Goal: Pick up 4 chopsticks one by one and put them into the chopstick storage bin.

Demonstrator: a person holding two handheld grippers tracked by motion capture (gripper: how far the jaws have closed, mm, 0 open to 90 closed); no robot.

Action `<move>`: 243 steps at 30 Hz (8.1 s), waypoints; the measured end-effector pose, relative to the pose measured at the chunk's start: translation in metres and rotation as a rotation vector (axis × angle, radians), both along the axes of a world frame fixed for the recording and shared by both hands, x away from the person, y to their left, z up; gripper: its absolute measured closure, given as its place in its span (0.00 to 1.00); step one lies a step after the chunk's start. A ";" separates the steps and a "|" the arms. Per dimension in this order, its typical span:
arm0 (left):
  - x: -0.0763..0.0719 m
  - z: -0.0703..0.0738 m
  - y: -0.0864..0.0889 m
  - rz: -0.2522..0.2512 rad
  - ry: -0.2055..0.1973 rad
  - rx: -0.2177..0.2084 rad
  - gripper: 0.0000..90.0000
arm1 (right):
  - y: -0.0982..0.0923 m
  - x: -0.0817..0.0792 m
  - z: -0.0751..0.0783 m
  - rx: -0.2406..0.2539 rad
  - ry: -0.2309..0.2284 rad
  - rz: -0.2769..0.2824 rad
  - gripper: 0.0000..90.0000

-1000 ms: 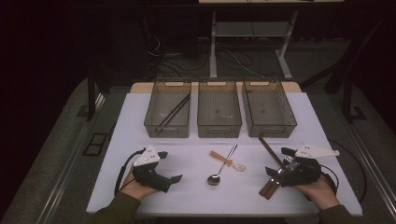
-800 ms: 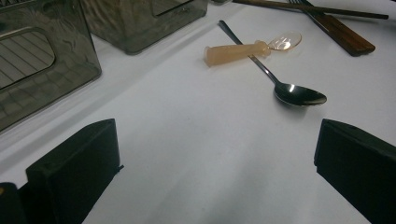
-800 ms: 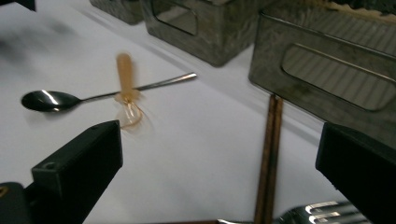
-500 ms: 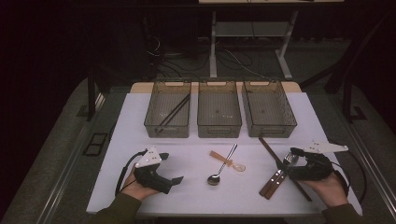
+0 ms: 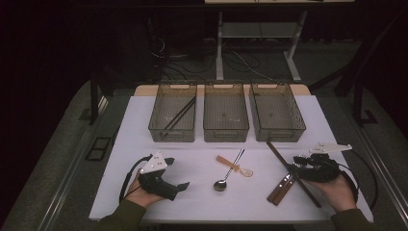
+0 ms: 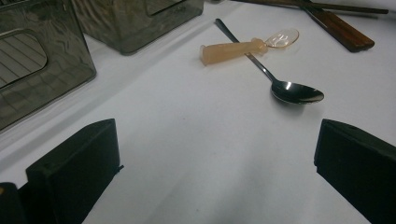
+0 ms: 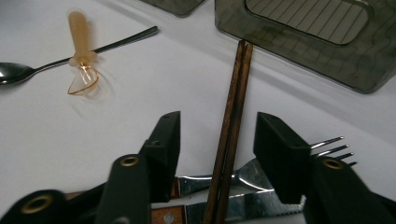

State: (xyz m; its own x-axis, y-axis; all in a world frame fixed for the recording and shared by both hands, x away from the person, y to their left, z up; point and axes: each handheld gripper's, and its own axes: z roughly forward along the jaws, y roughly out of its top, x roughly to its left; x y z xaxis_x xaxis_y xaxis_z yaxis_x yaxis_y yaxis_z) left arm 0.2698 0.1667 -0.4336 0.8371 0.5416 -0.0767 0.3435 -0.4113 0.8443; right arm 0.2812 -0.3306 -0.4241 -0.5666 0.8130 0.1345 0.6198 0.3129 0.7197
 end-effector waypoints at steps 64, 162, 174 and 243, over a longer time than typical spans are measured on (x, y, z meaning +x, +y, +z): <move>0.001 -0.001 0.000 0.000 0.017 -0.012 0.00 | 0.028 0.038 -0.016 -0.082 0.067 0.079 0.98; -0.001 -0.008 -0.002 -0.029 0.053 -0.033 0.00 | 0.030 0.014 0.028 -0.009 0.004 0.167 0.94; -0.001 -0.008 -0.005 -0.037 0.047 -0.033 0.00 | 0.041 0.020 0.037 0.051 -0.008 0.154 0.94; -0.004 -0.005 -0.008 -0.079 0.036 -0.015 0.00 | 0.232 0.125 0.094 0.028 -0.016 0.161 0.94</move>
State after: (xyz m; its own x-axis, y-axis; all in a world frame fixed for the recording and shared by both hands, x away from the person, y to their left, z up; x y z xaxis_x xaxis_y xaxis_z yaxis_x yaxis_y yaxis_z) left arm 0.2661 0.1587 -0.4382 0.8736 0.4728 -0.1151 0.3408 -0.4256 0.8383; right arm 0.4066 -0.0985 -0.3301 -0.6911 0.7079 0.1456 0.5521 0.3870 0.7385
